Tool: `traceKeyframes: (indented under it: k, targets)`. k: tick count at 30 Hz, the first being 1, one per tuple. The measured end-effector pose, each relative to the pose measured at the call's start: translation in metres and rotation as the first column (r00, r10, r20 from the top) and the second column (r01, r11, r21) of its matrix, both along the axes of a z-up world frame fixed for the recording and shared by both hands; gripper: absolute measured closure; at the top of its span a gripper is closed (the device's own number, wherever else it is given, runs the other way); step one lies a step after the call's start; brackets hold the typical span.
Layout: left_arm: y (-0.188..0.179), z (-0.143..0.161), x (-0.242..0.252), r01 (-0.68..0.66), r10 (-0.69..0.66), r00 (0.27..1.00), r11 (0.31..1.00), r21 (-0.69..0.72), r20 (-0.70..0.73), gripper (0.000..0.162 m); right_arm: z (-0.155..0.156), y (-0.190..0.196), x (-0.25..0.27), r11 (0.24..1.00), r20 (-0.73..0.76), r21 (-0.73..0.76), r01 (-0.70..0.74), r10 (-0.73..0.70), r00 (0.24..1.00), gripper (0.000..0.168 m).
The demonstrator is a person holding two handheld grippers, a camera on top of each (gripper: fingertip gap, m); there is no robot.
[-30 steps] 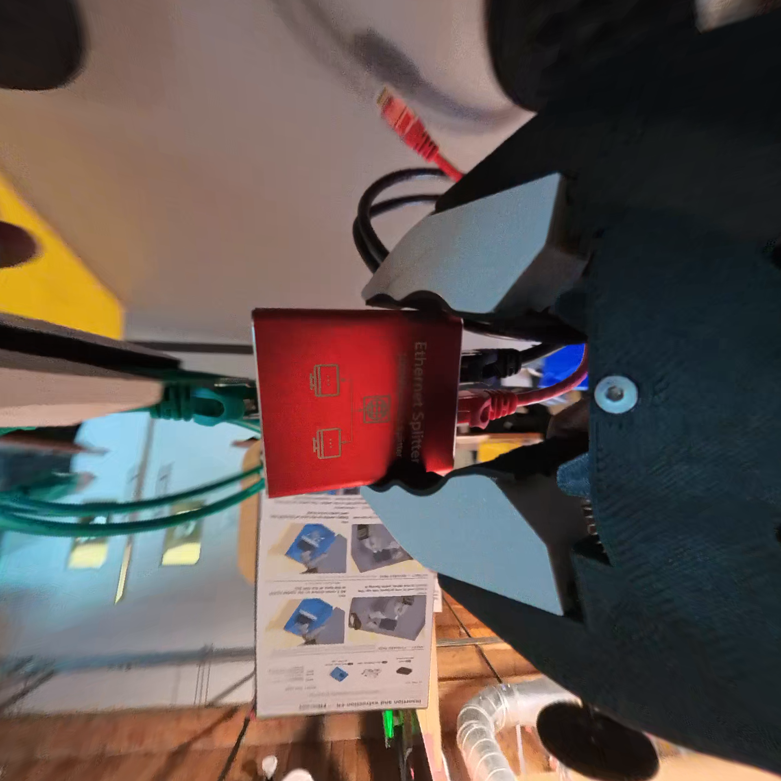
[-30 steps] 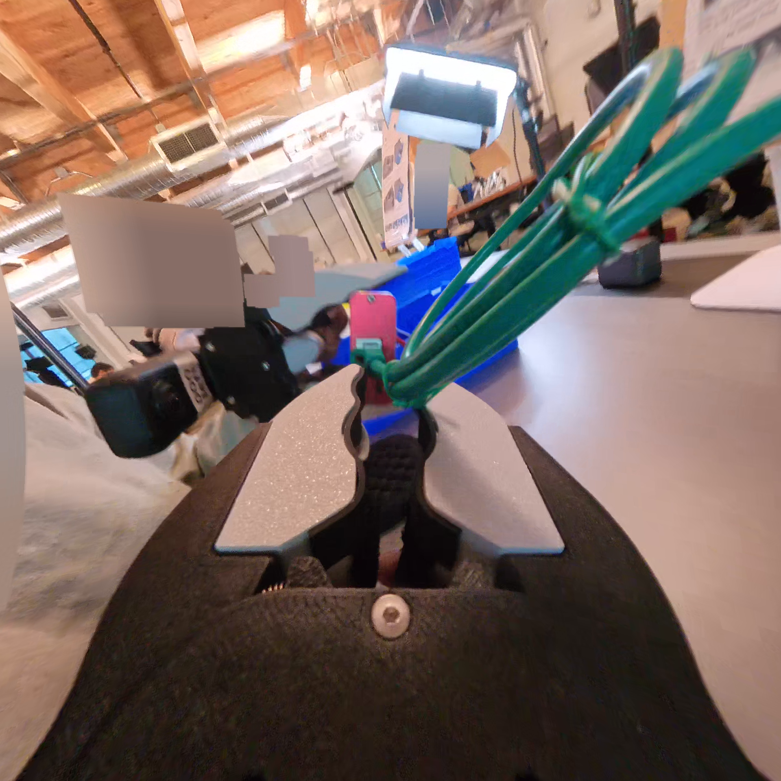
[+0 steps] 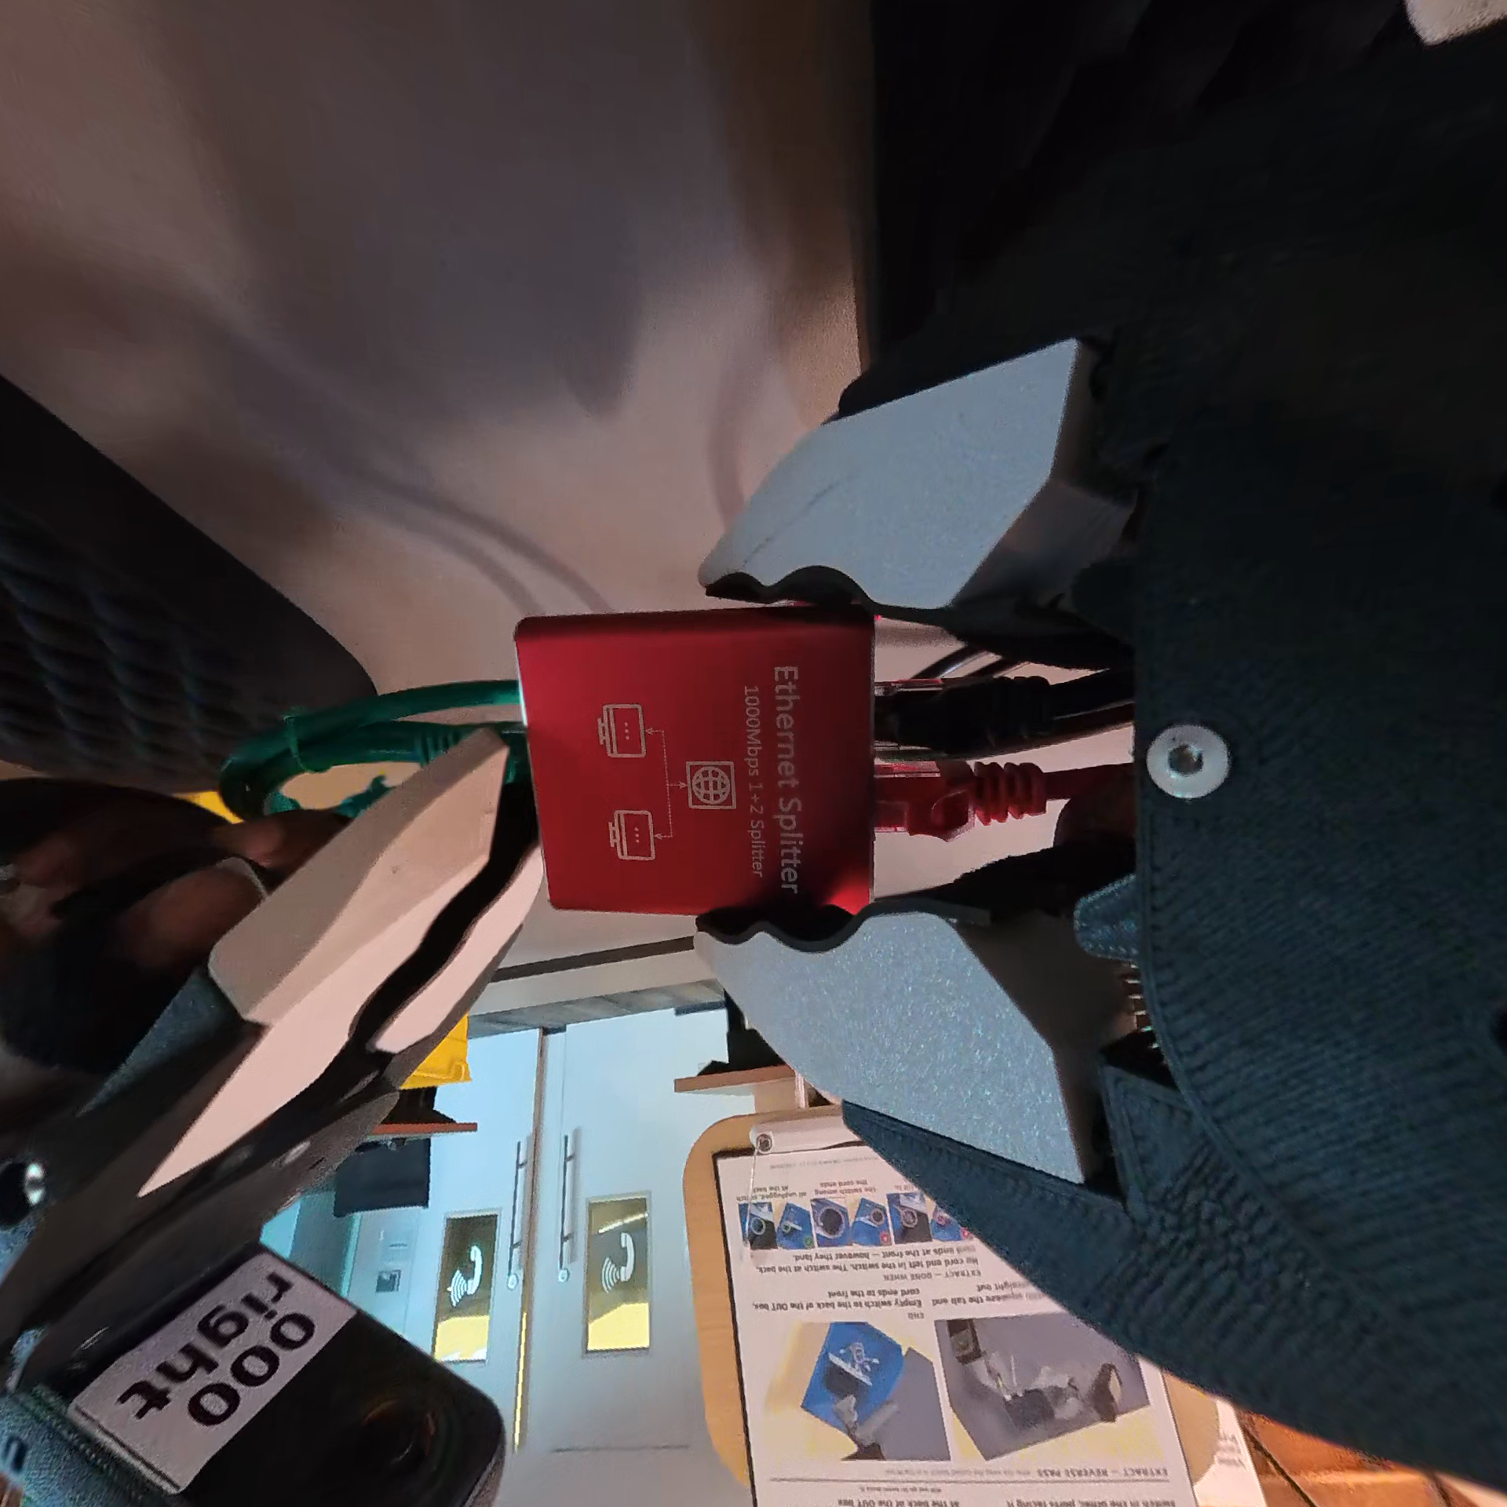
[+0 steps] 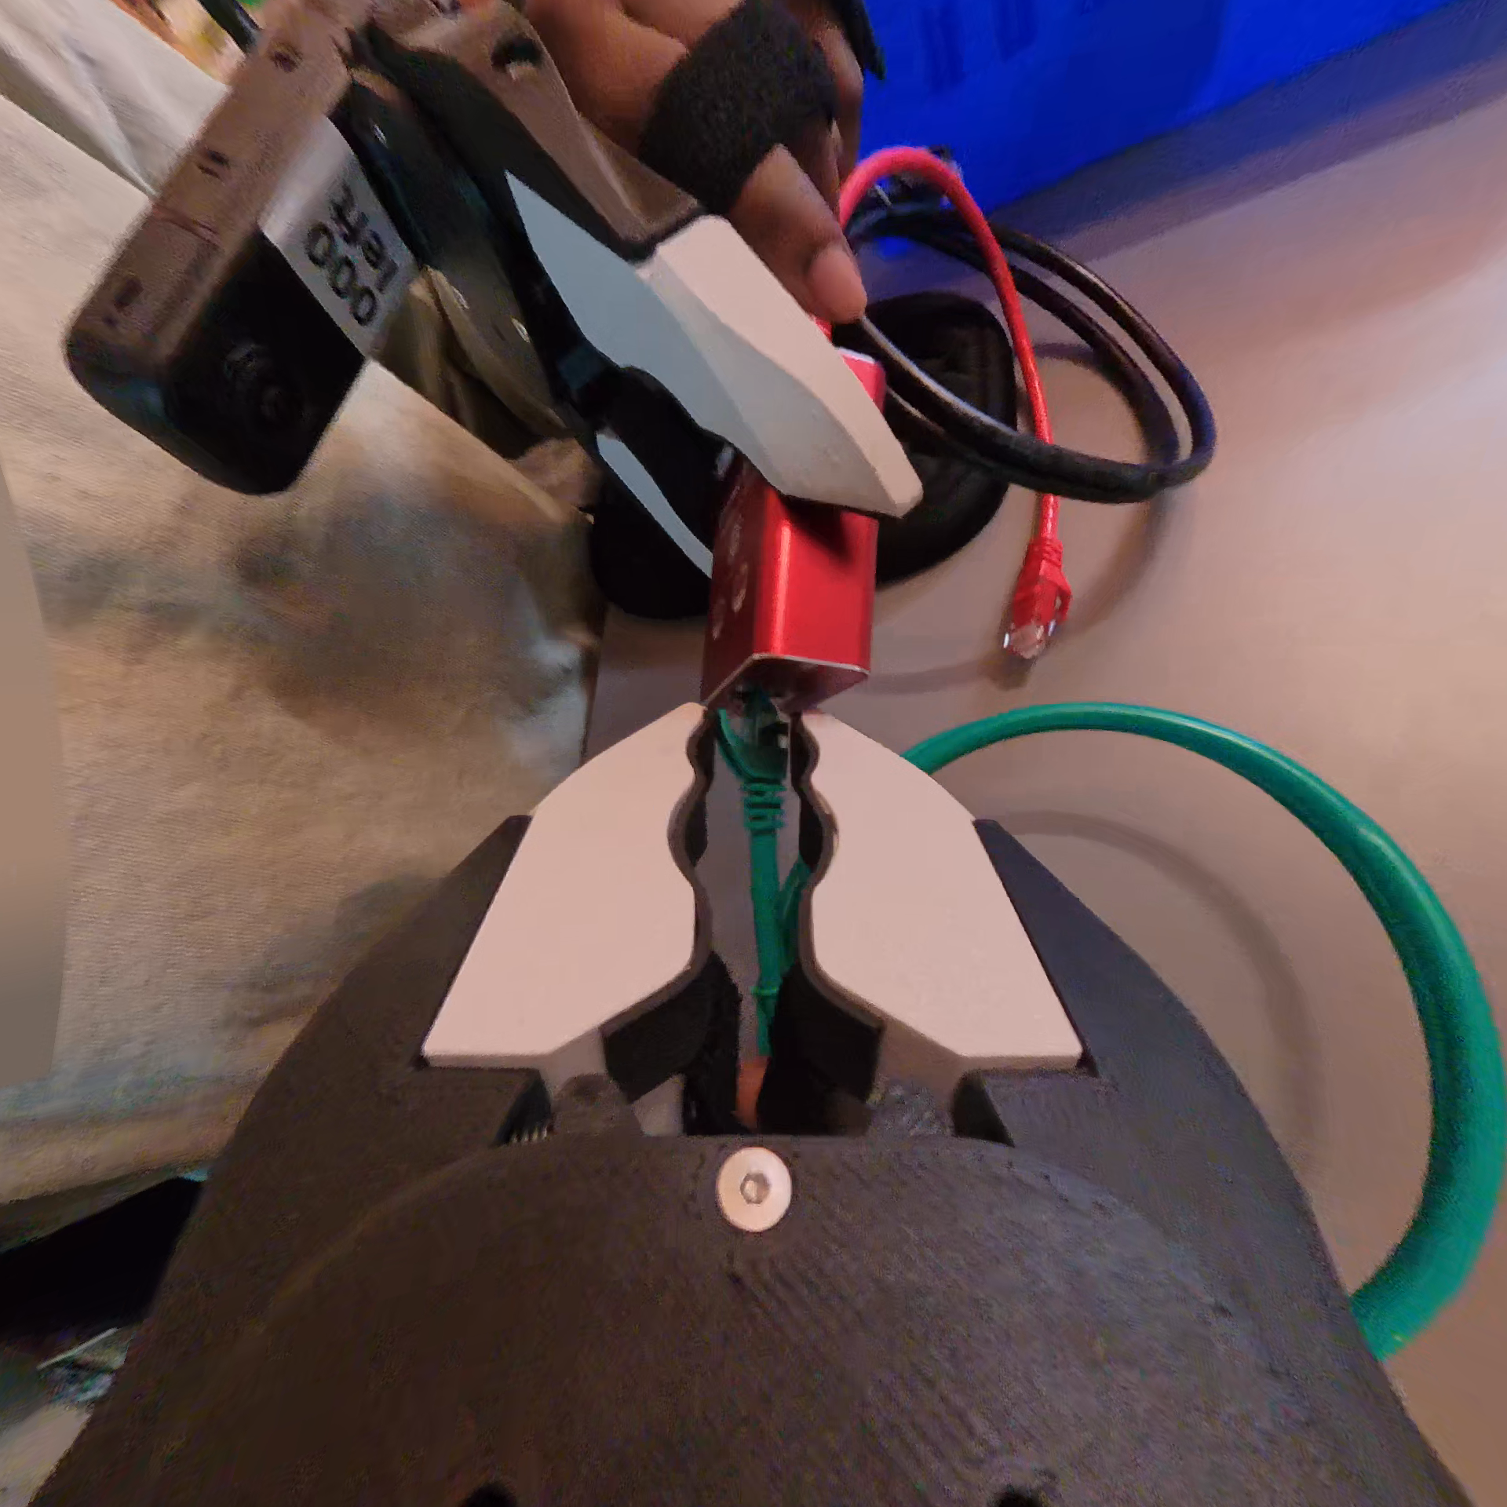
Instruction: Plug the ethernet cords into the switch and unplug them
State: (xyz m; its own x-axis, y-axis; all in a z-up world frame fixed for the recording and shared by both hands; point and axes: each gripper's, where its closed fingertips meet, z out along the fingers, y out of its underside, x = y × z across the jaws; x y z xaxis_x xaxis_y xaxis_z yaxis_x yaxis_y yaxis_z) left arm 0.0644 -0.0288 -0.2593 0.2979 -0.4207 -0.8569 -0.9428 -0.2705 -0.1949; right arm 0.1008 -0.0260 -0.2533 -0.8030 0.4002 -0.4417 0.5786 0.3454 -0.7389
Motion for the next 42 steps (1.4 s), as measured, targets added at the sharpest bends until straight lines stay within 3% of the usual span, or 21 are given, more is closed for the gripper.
traceKeyframes:
  k: [6,14,25,37,42]
  targets:
    - [0.001,-0.006,0.003,0.007,-0.007,1.0,1.0,-0.013,-0.012,0.09,-0.005,0.0,0.003,0.998,0.044,-0.054,0.017,-0.014,0.999,0.152]
    - [-0.001,-0.011,0.005,-0.016,0.017,1.0,0.999,-0.027,0.012,0.09,-0.008,0.0,0.002,0.996,-0.016,-0.04,0.077,-0.078,0.997,0.152]
    - [-0.005,-0.04,0.011,-0.029,0.031,0.999,0.992,-0.122,0.013,0.09,-0.038,0.0,0.005,0.963,-0.19,0.126,0.238,-0.212,0.959,0.154]
    - [-0.005,-0.038,0.008,-0.02,0.02,0.999,1.0,-0.005,-0.026,0.09,-0.039,0.001,0.002,0.857,-0.433,0.285,0.429,-0.285,0.855,0.154]
    - [-0.004,-0.034,0.009,-0.012,0.019,0.996,0.996,0.086,-0.085,0.09,-0.036,0.001,0.002,0.882,-0.253,0.119,0.456,-0.417,0.873,0.155]
